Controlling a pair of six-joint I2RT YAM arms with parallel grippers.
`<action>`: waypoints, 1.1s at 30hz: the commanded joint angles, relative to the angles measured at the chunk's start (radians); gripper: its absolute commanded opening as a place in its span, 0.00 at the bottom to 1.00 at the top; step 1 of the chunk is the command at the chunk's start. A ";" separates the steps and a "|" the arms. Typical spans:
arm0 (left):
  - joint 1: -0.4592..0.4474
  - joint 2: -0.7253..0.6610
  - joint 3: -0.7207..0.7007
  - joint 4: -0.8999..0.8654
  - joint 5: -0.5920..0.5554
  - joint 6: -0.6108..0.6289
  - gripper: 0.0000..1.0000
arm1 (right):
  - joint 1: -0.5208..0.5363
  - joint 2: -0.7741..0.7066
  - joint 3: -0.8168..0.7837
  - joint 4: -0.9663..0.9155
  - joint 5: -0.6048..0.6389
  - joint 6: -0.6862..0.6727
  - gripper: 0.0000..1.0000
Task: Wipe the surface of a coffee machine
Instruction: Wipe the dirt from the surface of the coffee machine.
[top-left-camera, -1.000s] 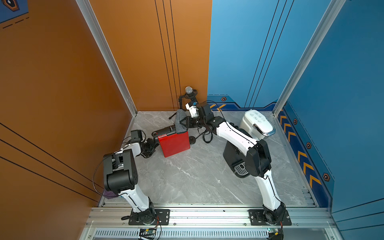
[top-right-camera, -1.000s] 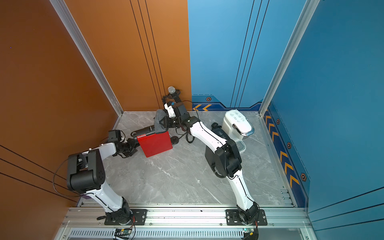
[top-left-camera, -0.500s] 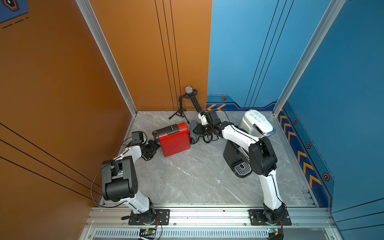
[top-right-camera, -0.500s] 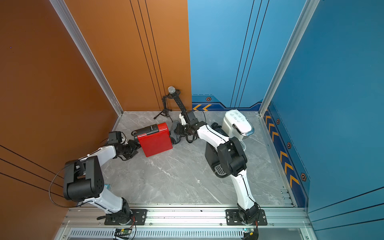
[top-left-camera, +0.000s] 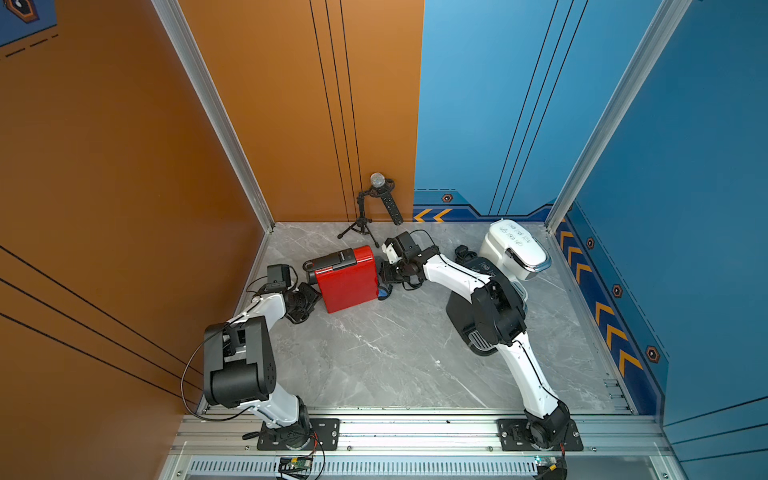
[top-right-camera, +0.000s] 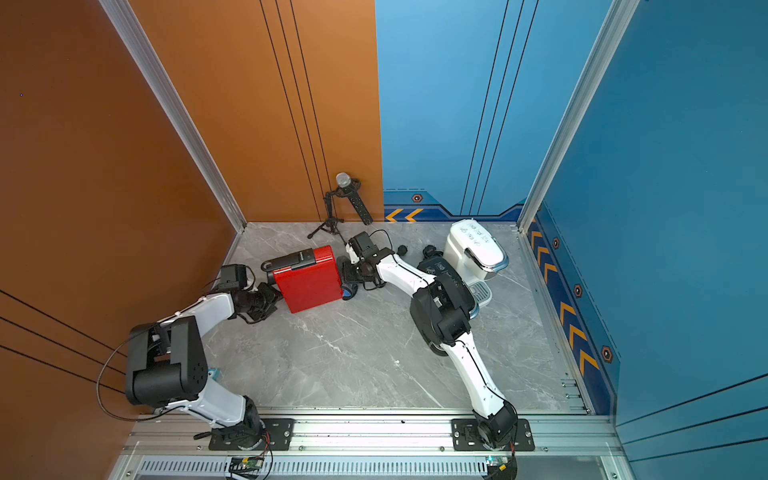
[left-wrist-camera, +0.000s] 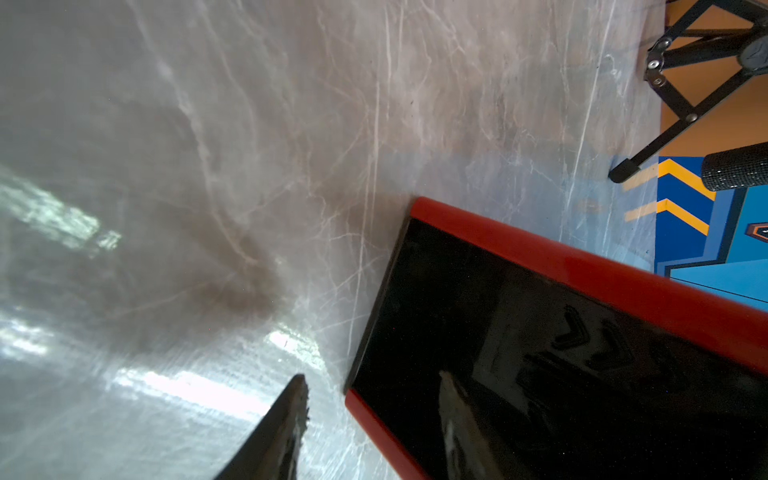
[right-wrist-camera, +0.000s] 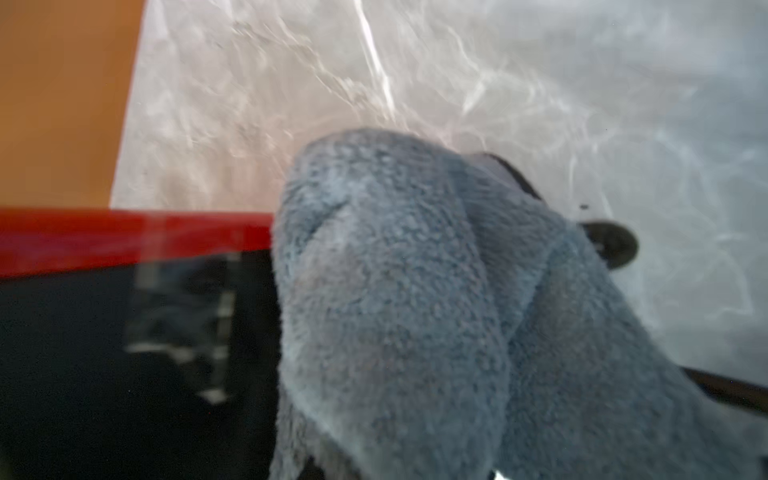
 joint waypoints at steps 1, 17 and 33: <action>-0.043 -0.035 0.005 0.063 0.066 0.014 0.53 | 0.035 -0.019 0.017 -0.082 -0.012 -0.037 0.14; -0.046 -0.041 0.006 0.062 0.062 0.016 0.53 | -0.005 -0.202 0.042 0.004 -0.070 0.030 0.15; -0.039 -0.050 0.004 0.061 0.069 0.018 0.53 | 0.038 -0.028 -0.035 -0.005 -0.067 0.010 0.14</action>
